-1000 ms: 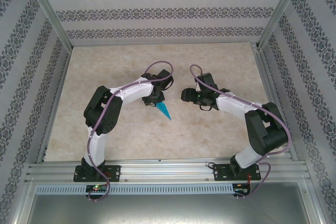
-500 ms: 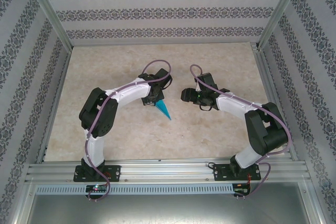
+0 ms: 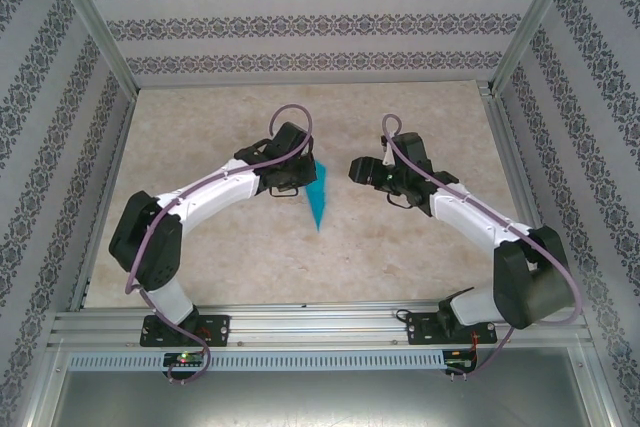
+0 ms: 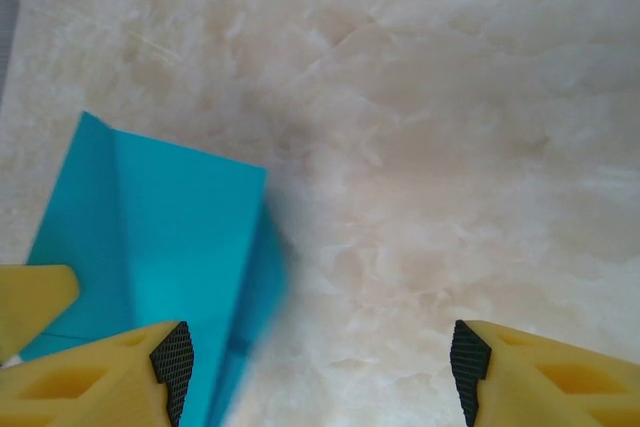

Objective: Fold a paper plane with a square sheet of paper (pick it up from the middle)
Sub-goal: Turn over the paper at the center of the table.

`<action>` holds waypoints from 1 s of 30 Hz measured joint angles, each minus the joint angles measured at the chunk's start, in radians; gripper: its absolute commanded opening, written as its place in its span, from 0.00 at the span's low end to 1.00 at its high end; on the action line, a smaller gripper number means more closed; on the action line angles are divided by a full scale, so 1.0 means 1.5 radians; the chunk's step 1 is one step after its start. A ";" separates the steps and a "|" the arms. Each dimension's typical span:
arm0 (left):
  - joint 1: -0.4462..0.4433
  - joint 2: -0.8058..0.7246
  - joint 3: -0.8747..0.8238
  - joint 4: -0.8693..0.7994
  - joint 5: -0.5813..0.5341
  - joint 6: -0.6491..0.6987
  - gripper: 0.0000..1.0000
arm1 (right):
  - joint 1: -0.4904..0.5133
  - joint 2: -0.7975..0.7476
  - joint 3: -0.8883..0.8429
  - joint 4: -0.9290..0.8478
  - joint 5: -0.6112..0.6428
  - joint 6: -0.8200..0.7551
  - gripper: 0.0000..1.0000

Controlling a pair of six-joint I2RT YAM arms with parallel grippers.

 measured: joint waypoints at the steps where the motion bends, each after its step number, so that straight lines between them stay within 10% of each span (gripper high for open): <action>1: 0.001 0.000 -0.011 0.020 0.013 0.000 0.03 | 0.000 -0.001 -0.002 0.006 -0.007 0.001 0.70; 18: 0.032 0.004 -0.140 0.292 0.176 -0.043 0.02 | 0.001 0.024 -0.007 0.039 -0.060 0.025 0.69; 30: 0.032 -0.004 -0.173 0.347 0.153 -0.051 0.02 | 0.001 0.008 -0.007 0.026 -0.025 0.025 0.70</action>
